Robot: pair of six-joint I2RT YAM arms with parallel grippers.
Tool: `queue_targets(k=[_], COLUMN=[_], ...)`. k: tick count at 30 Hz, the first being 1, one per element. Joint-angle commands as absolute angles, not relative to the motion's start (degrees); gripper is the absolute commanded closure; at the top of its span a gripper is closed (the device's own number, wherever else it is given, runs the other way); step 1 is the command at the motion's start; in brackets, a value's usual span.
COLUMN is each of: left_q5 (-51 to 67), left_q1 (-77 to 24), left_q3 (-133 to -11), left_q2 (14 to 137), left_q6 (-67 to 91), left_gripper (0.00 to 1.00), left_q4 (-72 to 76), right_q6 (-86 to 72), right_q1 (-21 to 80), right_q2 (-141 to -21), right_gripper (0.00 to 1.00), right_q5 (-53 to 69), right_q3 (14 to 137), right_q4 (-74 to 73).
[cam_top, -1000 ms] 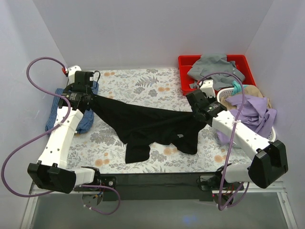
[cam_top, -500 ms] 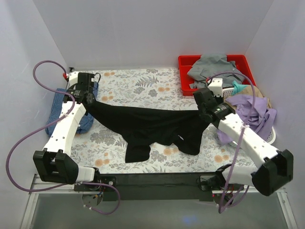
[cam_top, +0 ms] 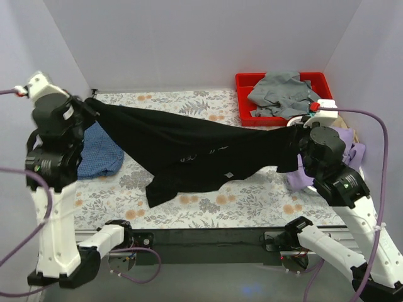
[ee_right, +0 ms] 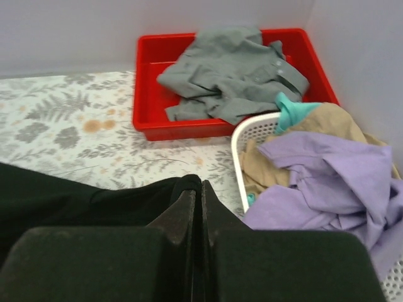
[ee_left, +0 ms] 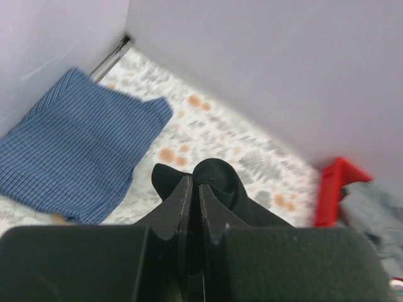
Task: Fold and stack the t-shirts
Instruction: Flatten the tshirt out
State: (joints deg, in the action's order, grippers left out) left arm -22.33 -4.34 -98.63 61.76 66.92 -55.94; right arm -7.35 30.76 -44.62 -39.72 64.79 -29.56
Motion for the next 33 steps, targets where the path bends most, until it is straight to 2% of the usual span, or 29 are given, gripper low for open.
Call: queue_targets(k=[1,6,9,14,19,25,29,33], left_q5=[-20.7,-20.2,-19.9,-18.6,-12.8,-3.6,-2.5,-10.2], left_q1=[-3.9,-3.9,-3.9,-4.0,-4.0,-4.0,-4.0,-4.0], left_q3=[-105.2,-112.4,-112.1,-108.6,-97.8,-72.7,-65.5,-65.8], left_q2=[55.4,50.5,48.0,43.6,48.6,53.0,59.6,68.3], left_q6=[66.8,67.5,68.7,72.2,74.0,78.1,80.2,82.0], left_gripper=[1.0,1.0,1.0,1.0,1.0,1.0,1.0,1.0], left_q4=[-58.9,-62.5,-63.1,-63.5,-64.4,-50.1,-39.6,-35.2], right_q6=[-4.6,-1.7,-0.4,-0.3,-0.7,-0.6,-0.4,-0.2], right_q1=[30.5,30.5,30.5,30.3,30.3,30.2,30.3,30.3], right_q2=[-39.0,-37.4,-37.0,-36.3,-39.5,-45.3,-51.8,-58.7], right_gripper=[0.99,0.99,0.99,0.99,0.99,0.99,0.99,0.99], right_q5=[-28.6,-19.7,-11.9,-9.3,-7.0,-7.6,-10.4,-15.9], right_q3=[70.0,79.8,84.4,87.8,84.6,73.8,68.4,66.3], right_q4=[-27.5,-31.4,-32.3,-32.6,-32.1,-25.7,-21.2,-16.6])
